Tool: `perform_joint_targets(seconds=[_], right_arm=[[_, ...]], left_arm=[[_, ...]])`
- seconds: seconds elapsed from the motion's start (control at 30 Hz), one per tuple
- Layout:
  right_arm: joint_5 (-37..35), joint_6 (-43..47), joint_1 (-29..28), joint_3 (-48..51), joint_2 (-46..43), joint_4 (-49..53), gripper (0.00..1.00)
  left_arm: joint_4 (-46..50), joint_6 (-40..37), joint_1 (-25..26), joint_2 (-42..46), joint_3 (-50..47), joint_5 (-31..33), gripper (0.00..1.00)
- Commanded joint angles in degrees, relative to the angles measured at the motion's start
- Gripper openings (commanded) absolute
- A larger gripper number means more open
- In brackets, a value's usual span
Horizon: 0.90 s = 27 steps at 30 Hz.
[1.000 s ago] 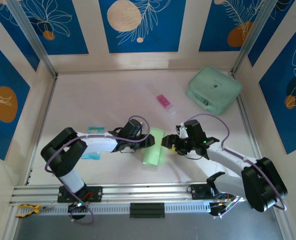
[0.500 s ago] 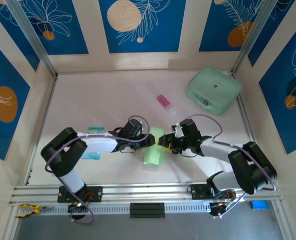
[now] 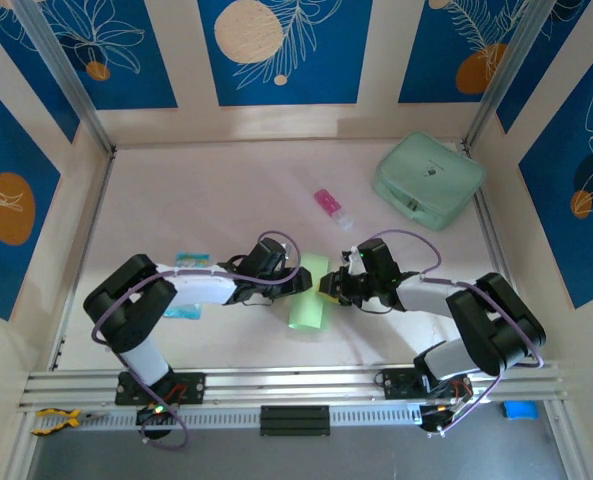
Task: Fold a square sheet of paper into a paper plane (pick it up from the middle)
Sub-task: First fold in half a square sheet of paper at the center of the table.
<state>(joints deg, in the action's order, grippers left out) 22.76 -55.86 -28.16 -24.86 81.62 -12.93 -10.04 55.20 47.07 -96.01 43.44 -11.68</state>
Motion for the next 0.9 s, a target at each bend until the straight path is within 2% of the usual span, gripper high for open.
perform_joint_targets(seconds=[0.0, 0.13, 0.2, 0.5, 0.87], right_arm=[[0.8, 0.8, 0.3, 0.4, 0.4, 0.7, 0.19], [1.0, 2.2, 1.3, 0.5, 0.0, 2.4, 0.08], [1.4, 3.1, 2.0, 0.4, 0.0, 3.2, 0.07], [3.7, 8.3, 4.5, -1.0, 1.9, 5.6, 0.04], [5.5, 9.6, 4.9, -2.3, 6.0, 4.6, 0.05]], left_arm=[[-0.5, 0.2, 0.4, 0.2, 0.1, 0.6, 0.64], [0.1, -1.0, 0.5, 1.5, -0.1, 1.0, 0.66], [0.7, -1.7, 0.3, 2.3, -0.2, 1.2, 0.67], [0.5, -4.5, -0.8, 2.8, -0.3, -3.6, 0.69], [-0.1, -4.6, -1.8, -0.1, -0.3, -7.2, 0.64]])
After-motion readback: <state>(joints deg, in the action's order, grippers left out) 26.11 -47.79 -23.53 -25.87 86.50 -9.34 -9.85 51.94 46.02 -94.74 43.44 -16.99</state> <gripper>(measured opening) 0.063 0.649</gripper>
